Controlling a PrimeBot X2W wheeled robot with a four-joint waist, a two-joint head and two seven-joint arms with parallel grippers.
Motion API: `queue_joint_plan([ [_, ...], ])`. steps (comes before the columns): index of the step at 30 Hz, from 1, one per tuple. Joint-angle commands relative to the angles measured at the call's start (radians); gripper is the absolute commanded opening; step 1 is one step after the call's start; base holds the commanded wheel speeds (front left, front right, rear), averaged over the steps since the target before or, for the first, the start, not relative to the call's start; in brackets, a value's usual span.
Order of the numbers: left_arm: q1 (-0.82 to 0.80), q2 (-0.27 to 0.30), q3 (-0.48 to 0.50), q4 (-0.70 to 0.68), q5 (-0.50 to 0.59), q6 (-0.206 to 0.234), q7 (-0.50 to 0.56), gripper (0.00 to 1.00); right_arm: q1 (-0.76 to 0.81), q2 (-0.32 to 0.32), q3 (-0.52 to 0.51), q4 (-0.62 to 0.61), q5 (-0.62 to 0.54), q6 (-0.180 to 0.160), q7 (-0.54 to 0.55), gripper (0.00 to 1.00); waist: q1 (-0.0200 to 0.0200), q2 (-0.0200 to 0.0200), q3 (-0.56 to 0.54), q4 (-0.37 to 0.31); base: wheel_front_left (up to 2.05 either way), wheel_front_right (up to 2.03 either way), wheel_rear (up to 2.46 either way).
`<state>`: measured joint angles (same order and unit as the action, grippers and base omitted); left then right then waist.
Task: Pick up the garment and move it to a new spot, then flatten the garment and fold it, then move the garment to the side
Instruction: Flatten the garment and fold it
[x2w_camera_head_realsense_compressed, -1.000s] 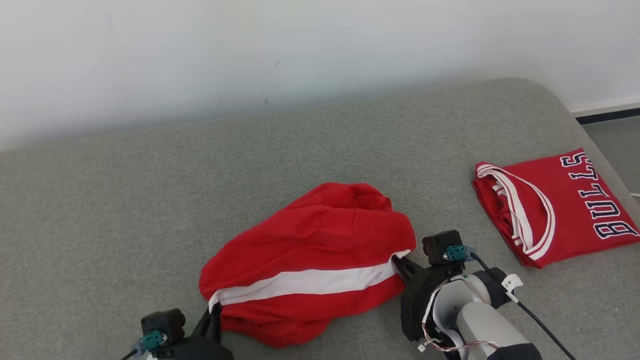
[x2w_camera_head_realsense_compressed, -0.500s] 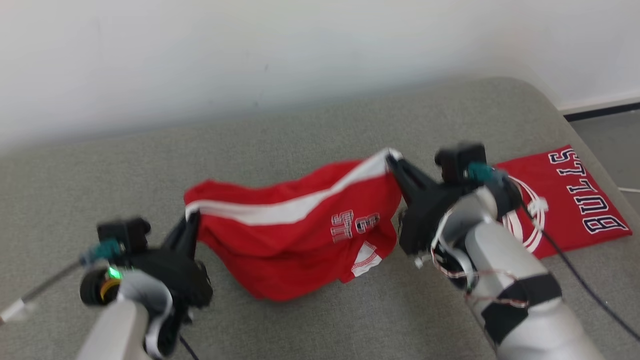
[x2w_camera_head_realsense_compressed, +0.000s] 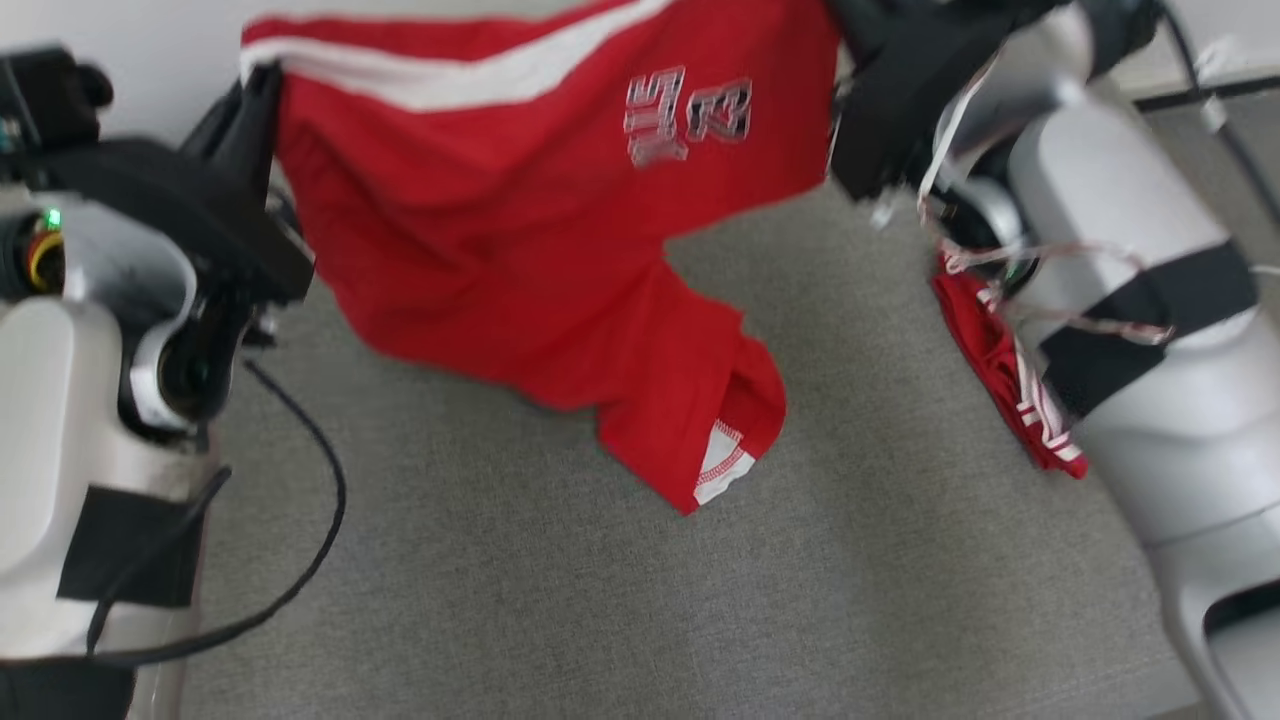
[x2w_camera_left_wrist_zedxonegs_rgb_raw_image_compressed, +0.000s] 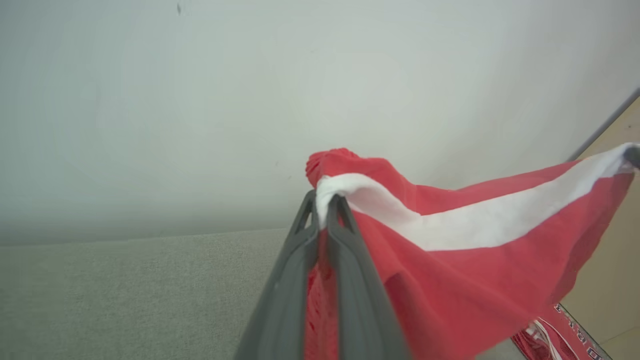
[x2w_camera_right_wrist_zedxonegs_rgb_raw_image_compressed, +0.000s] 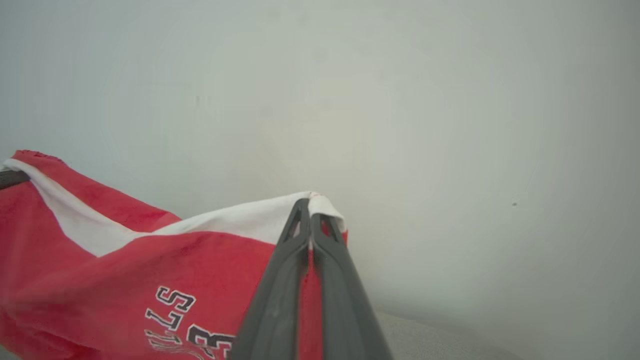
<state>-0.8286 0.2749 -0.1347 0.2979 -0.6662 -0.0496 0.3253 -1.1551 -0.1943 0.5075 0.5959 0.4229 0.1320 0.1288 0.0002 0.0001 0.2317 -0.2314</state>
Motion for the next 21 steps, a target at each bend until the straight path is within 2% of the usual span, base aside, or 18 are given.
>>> queue_joint_plan([
  [1,-0.026,-0.009,0.000,-0.003,-0.002,0.011,0.007,0.00,-0.034,-0.010,0.007,0.012,-0.016,-0.003,-0.014,0.00,-0.0002,-0.0001,0.071,0.003,0.00,0.00,0.00],
  [7,-0.197,-0.033,0.040,-0.043,0.000,0.077,-0.015,0.00,-0.220,-0.012,-0.055,0.062,-0.100,-0.003,-0.117,0.00,-0.0002,-0.0001,0.146,0.008,0.00,0.00,0.00],
  [15,-0.370,-0.055,0.111,-0.051,0.011,0.131,-0.150,0.00,-0.384,0.018,-0.275,0.115,-0.280,-0.003,-0.307,0.00,-0.0002,-0.0001,0.222,0.007,0.00,0.00,0.00],
  [18,-0.386,-0.066,0.124,-0.045,0.000,0.119,-0.202,0.00,-0.396,0.040,-0.388,0.104,-0.388,-0.004,-0.354,0.00,-0.0002,-0.0001,0.249,0.009,0.00,0.00,0.00],
  [21,-0.368,-0.068,0.112,-0.028,0.008,0.097,-0.233,0.00,-0.371,0.065,-0.438,0.099,-0.479,-0.004,-0.366,0.00,-0.0002,-0.0001,0.276,0.011,0.00,0.00,0.00],
])
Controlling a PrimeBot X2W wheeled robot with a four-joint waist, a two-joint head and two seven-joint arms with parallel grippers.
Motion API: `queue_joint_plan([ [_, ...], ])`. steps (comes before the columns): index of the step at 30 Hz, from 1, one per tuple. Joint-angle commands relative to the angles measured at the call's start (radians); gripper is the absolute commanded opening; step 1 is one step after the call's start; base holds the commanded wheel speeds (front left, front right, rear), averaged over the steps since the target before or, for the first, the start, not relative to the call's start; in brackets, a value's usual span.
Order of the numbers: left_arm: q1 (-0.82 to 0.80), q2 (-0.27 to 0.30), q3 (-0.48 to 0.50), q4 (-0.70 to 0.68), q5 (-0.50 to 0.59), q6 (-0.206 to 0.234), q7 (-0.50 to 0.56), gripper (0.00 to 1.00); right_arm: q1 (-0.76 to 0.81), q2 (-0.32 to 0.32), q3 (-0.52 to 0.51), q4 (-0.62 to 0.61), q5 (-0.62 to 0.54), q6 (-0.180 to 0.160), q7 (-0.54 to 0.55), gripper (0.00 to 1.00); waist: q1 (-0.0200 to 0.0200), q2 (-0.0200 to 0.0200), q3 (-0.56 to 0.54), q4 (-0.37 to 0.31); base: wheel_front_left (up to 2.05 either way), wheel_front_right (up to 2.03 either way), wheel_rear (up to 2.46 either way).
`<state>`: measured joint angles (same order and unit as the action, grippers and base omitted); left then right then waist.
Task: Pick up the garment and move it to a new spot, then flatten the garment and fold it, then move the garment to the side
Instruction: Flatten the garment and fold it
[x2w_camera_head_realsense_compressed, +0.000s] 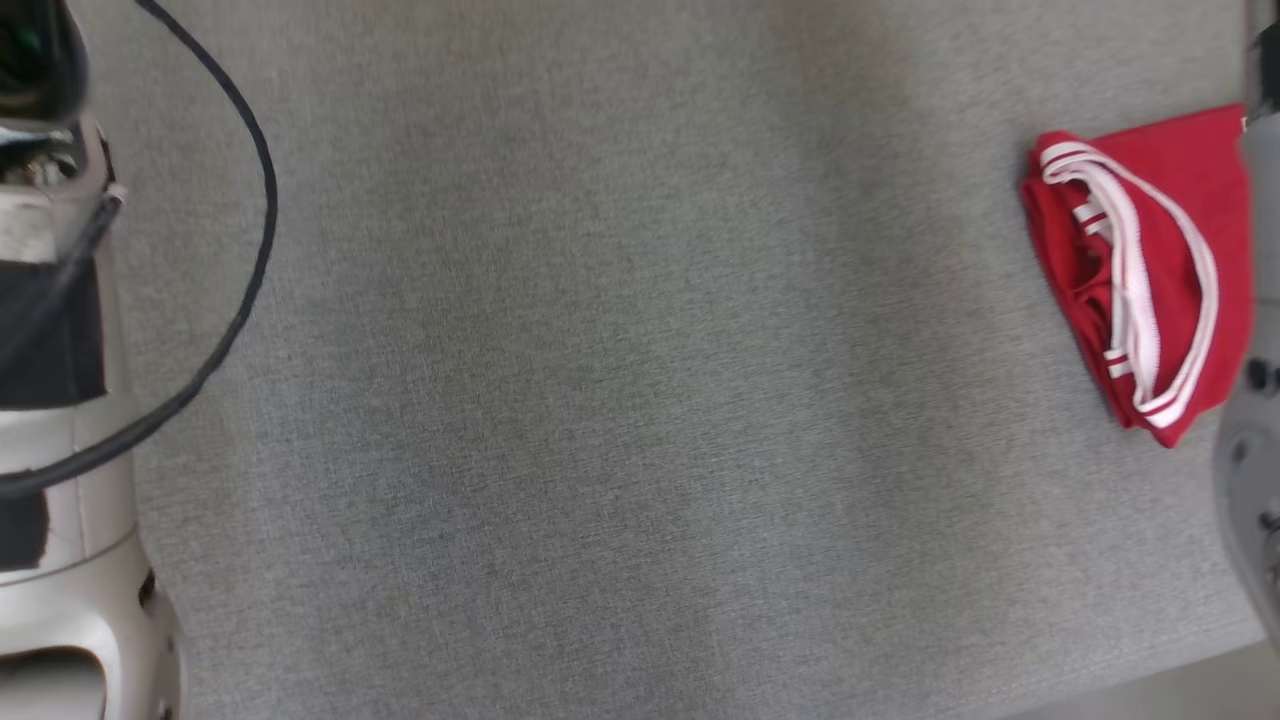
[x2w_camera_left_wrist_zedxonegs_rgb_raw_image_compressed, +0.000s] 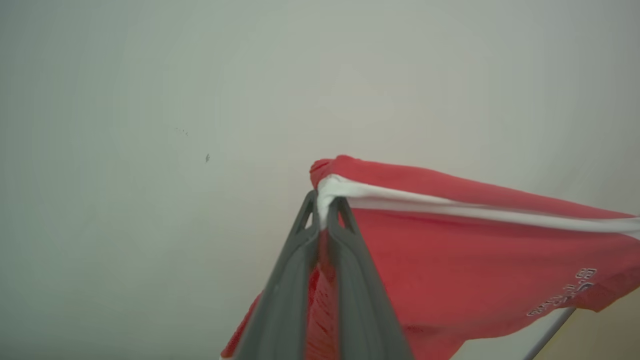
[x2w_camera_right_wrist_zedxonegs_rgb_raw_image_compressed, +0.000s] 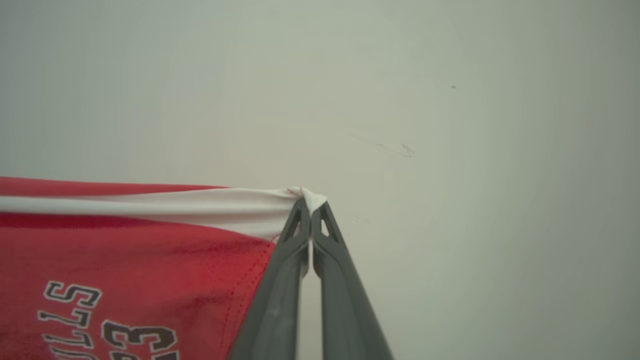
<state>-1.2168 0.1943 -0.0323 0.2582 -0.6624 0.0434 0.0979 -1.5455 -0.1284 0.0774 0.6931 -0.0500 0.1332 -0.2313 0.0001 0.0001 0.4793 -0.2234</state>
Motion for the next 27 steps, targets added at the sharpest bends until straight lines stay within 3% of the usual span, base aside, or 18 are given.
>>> queue_joint_plan([
  [1,0.029,0.014,0.000,0.016,0.008,-0.008,-0.011,0.00,0.028,0.004,-0.009,0.005,-0.027,-0.005,-0.004,0.00,-0.0001,-0.0001,0.039,0.003,0.00,0.00,0.00],
  [7,0.104,0.029,-0.049,0.047,-0.024,-0.097,0.040,0.00,0.111,0.027,0.062,0.052,-0.063,-0.004,0.016,0.00,-0.0001,-0.0001,0.069,0.008,0.00,0.00,0.00],
  [15,0.243,0.064,-0.090,0.020,-0.062,-0.141,0.099,0.00,0.240,0.003,0.151,0.038,0.034,-0.004,0.091,0.00,-0.0001,-0.0001,0.037,0.018,0.00,0.00,0.00],
  [19,0.365,0.091,-0.096,-0.036,-0.102,-0.156,0.139,0.00,0.345,-0.010,0.190,-0.041,0.118,-0.004,0.192,0.00,-0.0001,-0.0001,-0.012,0.008,0.00,0.00,0.00],
  [23,0.515,0.121,-0.102,-0.104,-0.114,-0.160,0.147,0.00,0.494,-0.038,0.245,-0.160,0.212,-0.004,0.361,0.00,-0.0001,-0.0001,-0.081,-0.002,0.00,0.00,0.00],
  [27,0.661,0.100,-0.114,-0.154,-0.130,-0.163,0.112,0.00,0.662,-0.092,0.284,-0.333,0.311,-0.004,0.552,0.00,-0.0001,-0.0001,-0.146,-0.006,0.00,0.00,0.00],
])
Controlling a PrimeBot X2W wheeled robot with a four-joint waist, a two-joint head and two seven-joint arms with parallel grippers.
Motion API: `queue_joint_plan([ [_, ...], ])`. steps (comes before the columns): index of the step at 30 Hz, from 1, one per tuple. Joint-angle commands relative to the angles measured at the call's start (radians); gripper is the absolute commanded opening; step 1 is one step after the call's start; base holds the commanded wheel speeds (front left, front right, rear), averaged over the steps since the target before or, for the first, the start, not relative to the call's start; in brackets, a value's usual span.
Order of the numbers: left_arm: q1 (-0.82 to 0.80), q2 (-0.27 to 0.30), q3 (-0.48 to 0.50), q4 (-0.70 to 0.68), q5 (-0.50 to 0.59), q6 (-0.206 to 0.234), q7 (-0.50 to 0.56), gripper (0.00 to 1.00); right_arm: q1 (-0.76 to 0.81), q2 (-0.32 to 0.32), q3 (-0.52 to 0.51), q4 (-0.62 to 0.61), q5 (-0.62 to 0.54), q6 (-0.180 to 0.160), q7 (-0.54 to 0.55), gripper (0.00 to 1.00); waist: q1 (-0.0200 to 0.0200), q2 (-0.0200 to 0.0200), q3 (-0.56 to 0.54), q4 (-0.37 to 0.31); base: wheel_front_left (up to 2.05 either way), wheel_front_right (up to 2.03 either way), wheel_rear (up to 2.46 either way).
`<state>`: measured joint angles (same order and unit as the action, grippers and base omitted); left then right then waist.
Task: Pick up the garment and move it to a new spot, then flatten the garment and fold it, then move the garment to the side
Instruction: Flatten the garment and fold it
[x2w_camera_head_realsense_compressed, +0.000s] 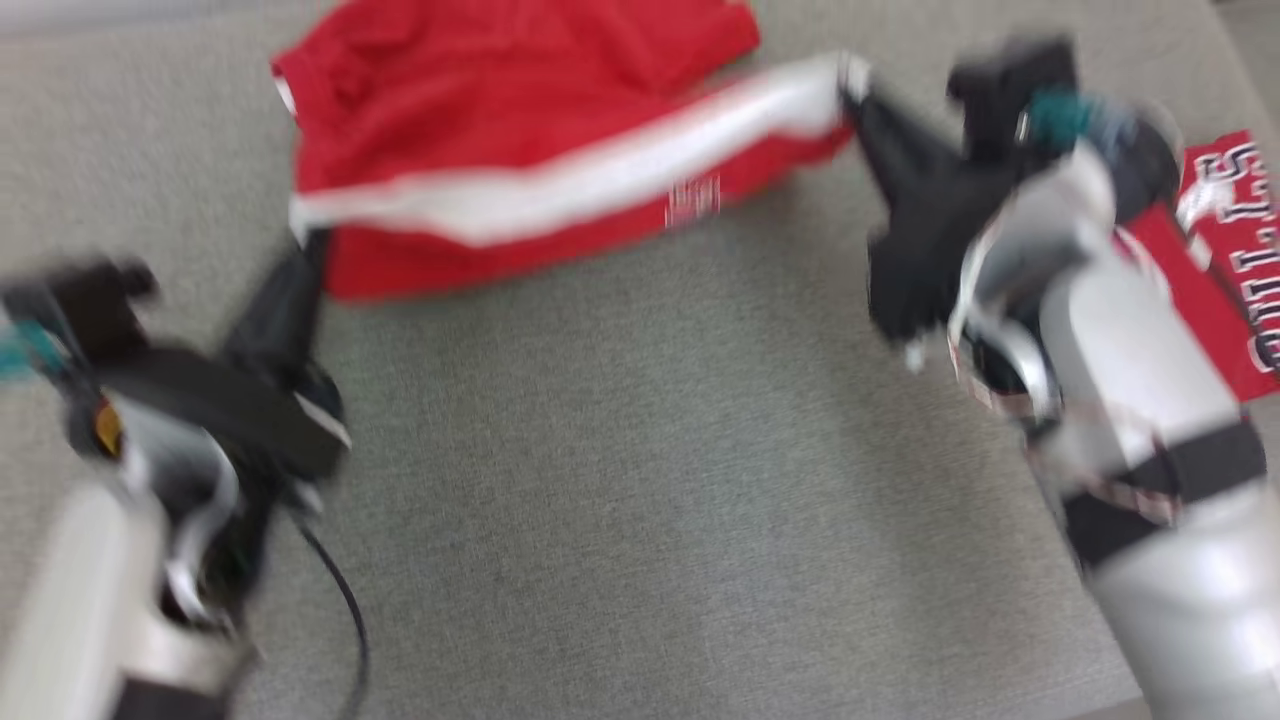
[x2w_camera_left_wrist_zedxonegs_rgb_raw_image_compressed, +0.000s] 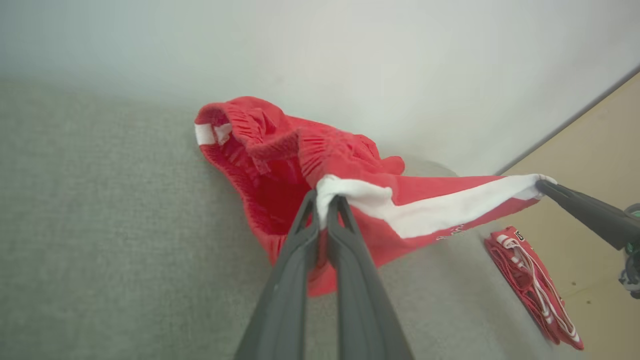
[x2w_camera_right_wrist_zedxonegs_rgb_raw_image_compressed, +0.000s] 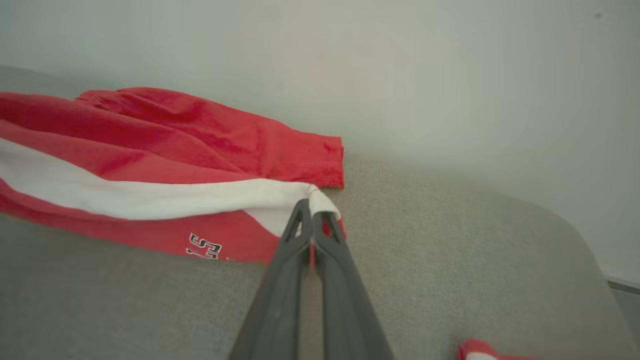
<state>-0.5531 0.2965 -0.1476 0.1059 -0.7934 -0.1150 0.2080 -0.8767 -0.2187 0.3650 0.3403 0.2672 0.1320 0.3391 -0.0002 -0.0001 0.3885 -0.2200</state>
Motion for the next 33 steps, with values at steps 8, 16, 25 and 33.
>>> queue_joint_plan([
  [8,0.248,-0.036,-0.028,0.015,0.035,0.008,-0.117,0.00,0.326,-0.110,0.037,-0.284,0.132,-0.003,0.285,0.00,0.0002,0.0001,-0.198,-0.029,0.00,0.00,0.00],
  [16,0.429,-0.058,-0.055,0.058,0.107,0.049,-0.235,0.00,0.562,-0.207,0.043,-0.471,0.240,-0.003,0.529,0.00,0.0002,0.0001,-0.303,-0.033,0.00,0.00,0.00],
  [25,0.638,-0.053,-0.074,0.025,0.158,0.115,-0.287,0.00,0.772,-0.249,-0.016,-0.599,0.312,-0.003,0.697,0.00,0.0002,0.0001,-0.356,-0.041,0.00,0.00,0.00],
  [33,0.780,-0.007,-0.125,-0.030,0.191,0.109,-0.258,0.00,0.906,-0.232,-0.093,-0.627,0.298,-0.003,0.744,0.00,0.0002,0.0001,-0.365,-0.019,0.00,0.00,0.00],
])
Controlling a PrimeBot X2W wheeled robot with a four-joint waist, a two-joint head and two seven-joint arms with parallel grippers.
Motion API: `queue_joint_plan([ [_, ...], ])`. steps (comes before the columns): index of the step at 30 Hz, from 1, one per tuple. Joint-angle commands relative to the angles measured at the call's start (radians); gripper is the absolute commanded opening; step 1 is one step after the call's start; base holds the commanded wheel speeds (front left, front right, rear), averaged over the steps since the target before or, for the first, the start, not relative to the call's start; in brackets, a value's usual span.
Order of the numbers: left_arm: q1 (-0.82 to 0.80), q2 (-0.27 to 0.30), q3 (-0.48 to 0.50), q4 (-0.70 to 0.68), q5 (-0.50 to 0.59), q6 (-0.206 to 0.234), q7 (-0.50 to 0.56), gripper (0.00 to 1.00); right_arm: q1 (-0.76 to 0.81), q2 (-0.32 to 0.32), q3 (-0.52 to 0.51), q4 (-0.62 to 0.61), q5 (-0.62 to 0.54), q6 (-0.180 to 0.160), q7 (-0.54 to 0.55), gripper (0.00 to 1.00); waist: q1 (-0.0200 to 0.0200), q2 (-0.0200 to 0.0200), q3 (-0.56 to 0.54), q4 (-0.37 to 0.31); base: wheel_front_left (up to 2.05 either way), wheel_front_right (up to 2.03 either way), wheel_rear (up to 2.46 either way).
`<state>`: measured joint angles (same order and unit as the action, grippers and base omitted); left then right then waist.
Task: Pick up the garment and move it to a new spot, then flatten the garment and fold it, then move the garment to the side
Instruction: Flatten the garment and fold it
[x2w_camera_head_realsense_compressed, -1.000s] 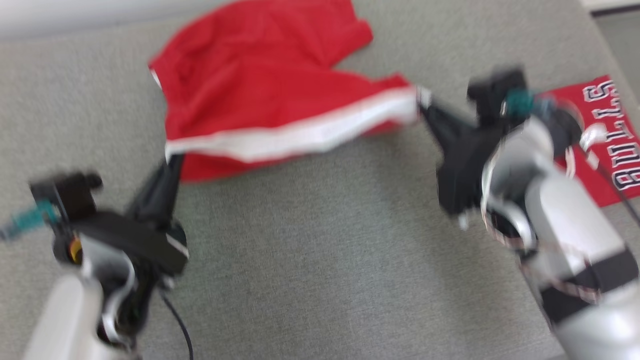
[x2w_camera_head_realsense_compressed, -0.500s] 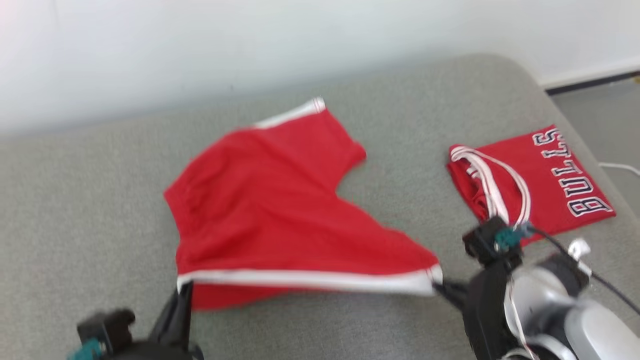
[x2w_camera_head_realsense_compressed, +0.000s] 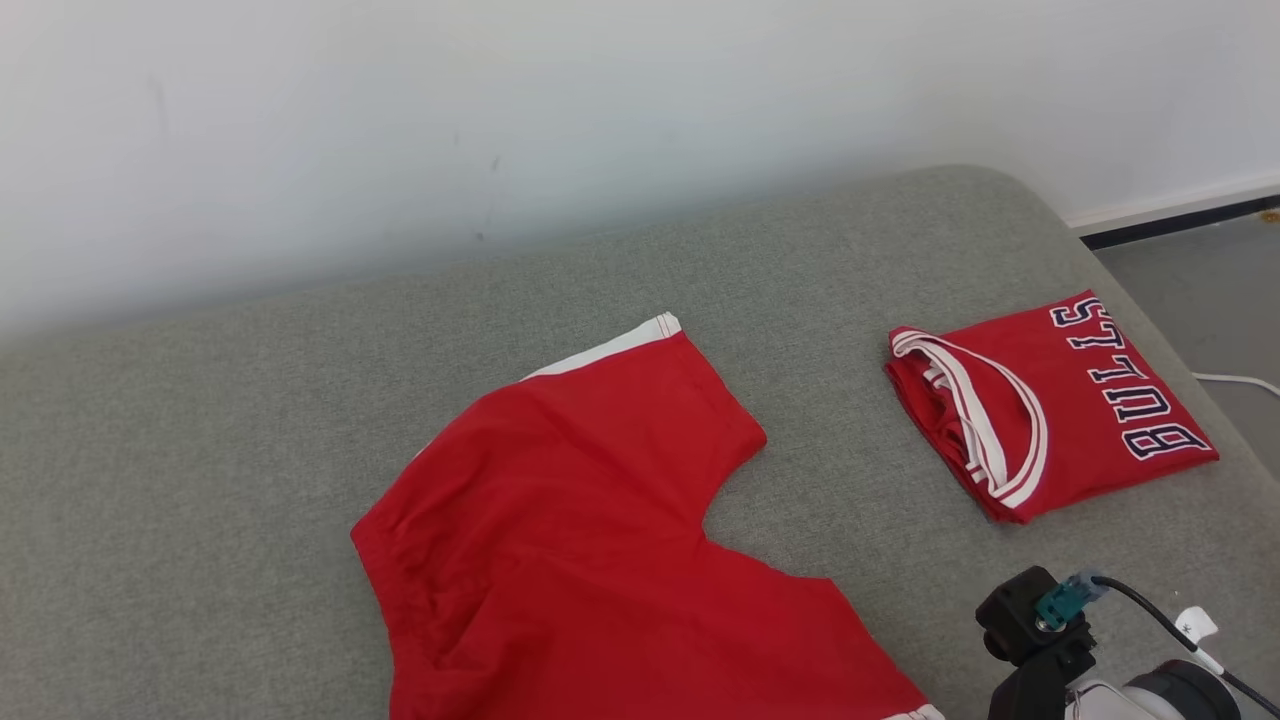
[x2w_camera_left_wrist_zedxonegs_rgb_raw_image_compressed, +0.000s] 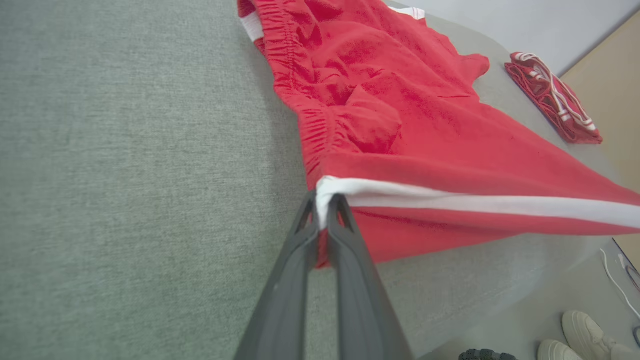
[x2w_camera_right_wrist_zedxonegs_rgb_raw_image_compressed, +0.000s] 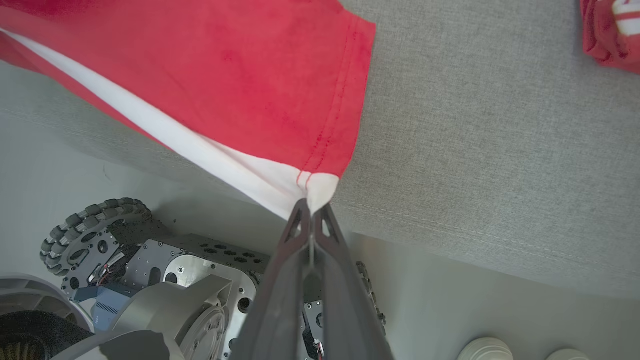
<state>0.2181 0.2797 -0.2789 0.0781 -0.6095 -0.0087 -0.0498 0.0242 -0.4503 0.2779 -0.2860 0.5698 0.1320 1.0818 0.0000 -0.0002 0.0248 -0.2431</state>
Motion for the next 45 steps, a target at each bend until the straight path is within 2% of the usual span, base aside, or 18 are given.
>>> queue_joint_plan([
  [1,0.016,0.034,-0.006,-0.005,0.037,0.005,0.007,0.00,0.018,-0.001,-0.017,-0.001,-0.011,-0.003,0.006,0.00,0.0000,0.0002,-0.002,0.008,0.00,0.00,0.00],
  [2,0.026,0.052,-0.016,-0.007,0.059,0.009,0.011,0.00,0.026,0.000,-0.026,-0.004,-0.017,-0.003,0.008,0.00,0.0000,0.0002,-0.003,0.011,0.00,0.00,0.00],
  [7,0.041,0.062,-0.030,-0.039,0.055,-0.004,0.022,0.00,0.026,0.005,-0.034,-0.029,-0.026,-0.003,-0.013,0.00,0.0000,0.0002,-0.001,0.031,0.00,0.00,0.00],
  [11,-0.003,0.057,-0.030,-0.069,0.042,-0.013,0.032,0.00,-0.042,0.000,-0.023,-0.026,-0.051,-0.003,-0.077,0.00,0.0000,0.0002,0.014,0.047,0.00,0.00,0.00],
  [16,-0.092,0.040,-0.025,-0.070,0.029,-0.010,0.051,0.00,-0.160,0.019,-0.019,0.037,-0.082,-0.003,-0.153,0.00,0.0000,0.0002,0.045,0.072,0.00,0.00,0.00],
  [25,-0.297,-0.010,-0.037,-0.019,0.038,0.001,0.081,0.00,-0.398,0.064,-0.016,0.221,-0.138,-0.003,-0.304,0.00,0.0000,0.0002,0.121,0.120,0.00,0.00,0.00],
  [33,-0.466,-0.054,-0.049,0.038,0.072,0.037,0.100,0.00,-0.598,0.100,0.016,0.425,-0.208,-0.003,-0.468,0.00,0.0000,0.0002,0.211,0.161,0.00,0.00,0.00],
  [41,-0.562,-0.092,-0.046,0.084,0.096,0.079,0.078,0.00,-0.722,0.146,0.014,0.588,-0.257,-0.003,-0.584,0.00,0.0000,0.0002,0.276,0.192,0.00,0.00,0.00],
  [45,-0.609,-0.099,-0.047,0.105,0.098,0.080,0.080,0.00,-0.783,0.156,0.014,0.662,-0.302,-0.003,-0.652,0.00,0.0000,0.0002,0.304,0.207,0.00,0.00,0.00],
])
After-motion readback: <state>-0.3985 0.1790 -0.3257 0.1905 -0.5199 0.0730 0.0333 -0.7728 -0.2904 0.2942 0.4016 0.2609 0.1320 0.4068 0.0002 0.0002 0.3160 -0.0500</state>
